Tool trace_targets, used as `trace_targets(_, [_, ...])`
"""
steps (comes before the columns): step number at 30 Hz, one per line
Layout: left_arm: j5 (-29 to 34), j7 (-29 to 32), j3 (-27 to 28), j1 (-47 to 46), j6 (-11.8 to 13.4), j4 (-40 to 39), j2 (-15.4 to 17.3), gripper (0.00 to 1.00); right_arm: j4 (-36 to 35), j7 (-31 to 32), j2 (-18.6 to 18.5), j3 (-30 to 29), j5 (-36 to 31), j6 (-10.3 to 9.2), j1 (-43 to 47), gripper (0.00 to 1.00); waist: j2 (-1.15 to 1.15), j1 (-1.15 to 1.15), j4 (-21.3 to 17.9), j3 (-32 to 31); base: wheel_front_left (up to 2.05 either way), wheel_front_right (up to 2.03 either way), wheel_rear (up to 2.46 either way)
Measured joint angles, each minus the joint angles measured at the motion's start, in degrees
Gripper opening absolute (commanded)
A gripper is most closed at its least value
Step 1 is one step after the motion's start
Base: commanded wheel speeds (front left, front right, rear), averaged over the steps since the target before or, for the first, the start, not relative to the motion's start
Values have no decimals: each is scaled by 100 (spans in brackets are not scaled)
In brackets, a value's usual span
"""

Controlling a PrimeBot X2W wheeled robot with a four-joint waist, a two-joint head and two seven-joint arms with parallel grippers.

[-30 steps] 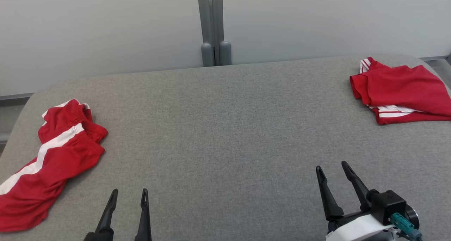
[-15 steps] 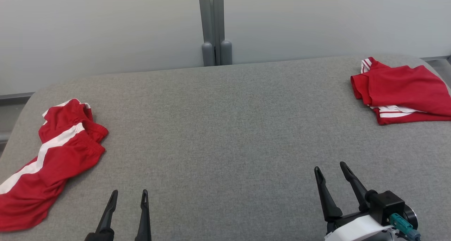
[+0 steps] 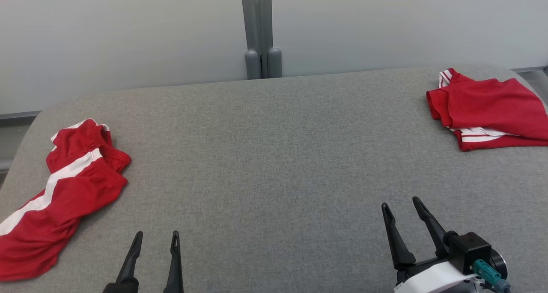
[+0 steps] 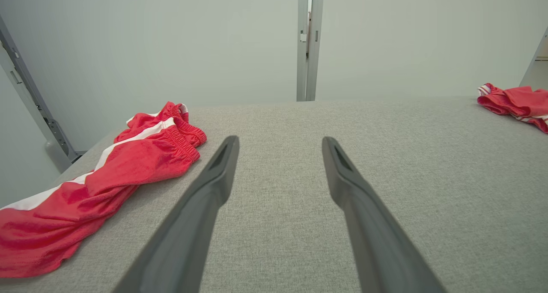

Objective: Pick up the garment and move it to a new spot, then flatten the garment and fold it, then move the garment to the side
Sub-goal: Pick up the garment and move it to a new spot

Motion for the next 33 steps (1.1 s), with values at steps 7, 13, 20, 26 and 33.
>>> trace_targets(7, [-1,0,3,-1,-2,26,-1,100,18,0,-1,8,0,0,0,100,0,0,6,7,0,0,0])
trace_targets(13, [0,0,-12,-1,-2,33,-1,100,85,0,0,-27,-43,0,1,100,0,0,25,17,0,0,0])
trace_targets(20, [3,0,-35,-5,0,47,-2,100,103,0,2,-25,-58,0,17,100,0,0,178,35,0,0,0])
trace_targets(26, [11,0,-38,-8,48,73,-3,100,103,0,4,79,-51,0,66,100,0,0,464,40,0,0,0])
trace_targets(33, [9,0,-22,10,83,77,-4,100,108,0,-7,149,-43,0,86,100,0,0,958,31,0,0,0])
